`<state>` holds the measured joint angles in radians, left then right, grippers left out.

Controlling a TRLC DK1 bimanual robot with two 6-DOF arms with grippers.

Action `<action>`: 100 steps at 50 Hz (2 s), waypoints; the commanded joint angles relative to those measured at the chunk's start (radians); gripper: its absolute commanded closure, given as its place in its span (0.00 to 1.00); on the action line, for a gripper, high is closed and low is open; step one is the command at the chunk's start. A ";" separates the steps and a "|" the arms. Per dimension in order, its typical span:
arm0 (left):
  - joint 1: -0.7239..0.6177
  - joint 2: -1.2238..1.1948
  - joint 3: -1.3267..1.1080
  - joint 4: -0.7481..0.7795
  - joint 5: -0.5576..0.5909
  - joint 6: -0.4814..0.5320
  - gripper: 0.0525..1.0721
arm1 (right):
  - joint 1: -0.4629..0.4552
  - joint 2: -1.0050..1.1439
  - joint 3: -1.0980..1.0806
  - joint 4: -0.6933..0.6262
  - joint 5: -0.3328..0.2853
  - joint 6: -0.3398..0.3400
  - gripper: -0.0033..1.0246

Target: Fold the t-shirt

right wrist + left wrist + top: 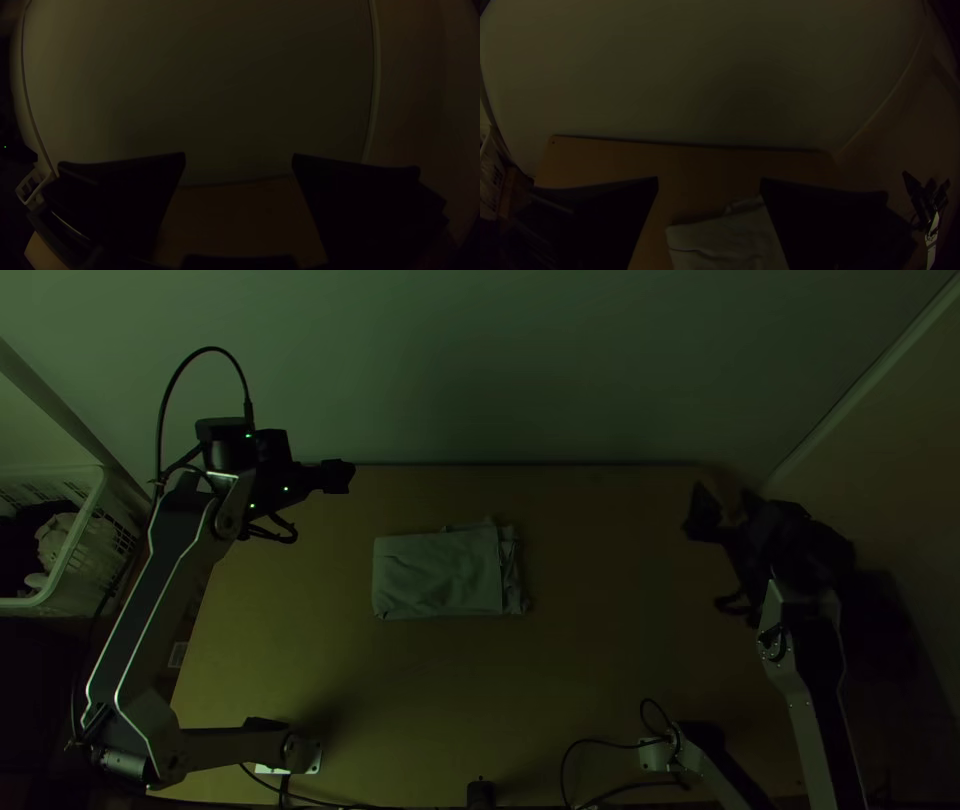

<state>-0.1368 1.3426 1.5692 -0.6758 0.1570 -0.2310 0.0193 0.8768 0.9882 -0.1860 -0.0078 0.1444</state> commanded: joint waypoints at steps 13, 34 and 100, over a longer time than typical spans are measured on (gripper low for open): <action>0.180 -0.329 -0.324 0.217 -0.050 0.002 0.04 | -0.004 -0.154 -0.054 0.049 0.000 -0.034 0.05; 0.295 -0.760 -0.745 0.573 -0.105 0.068 0.04 | 0.010 -0.443 -0.215 0.131 -0.038 -0.078 0.05; 0.399 -1.346 -1.572 0.737 -0.105 0.202 0.04 | 0.014 -0.883 -0.942 0.393 -0.029 -0.046 0.05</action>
<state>0.2680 0.0036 0.0467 0.0937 0.0555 -0.0067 0.0360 0.0032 0.0822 0.1818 -0.0418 0.0772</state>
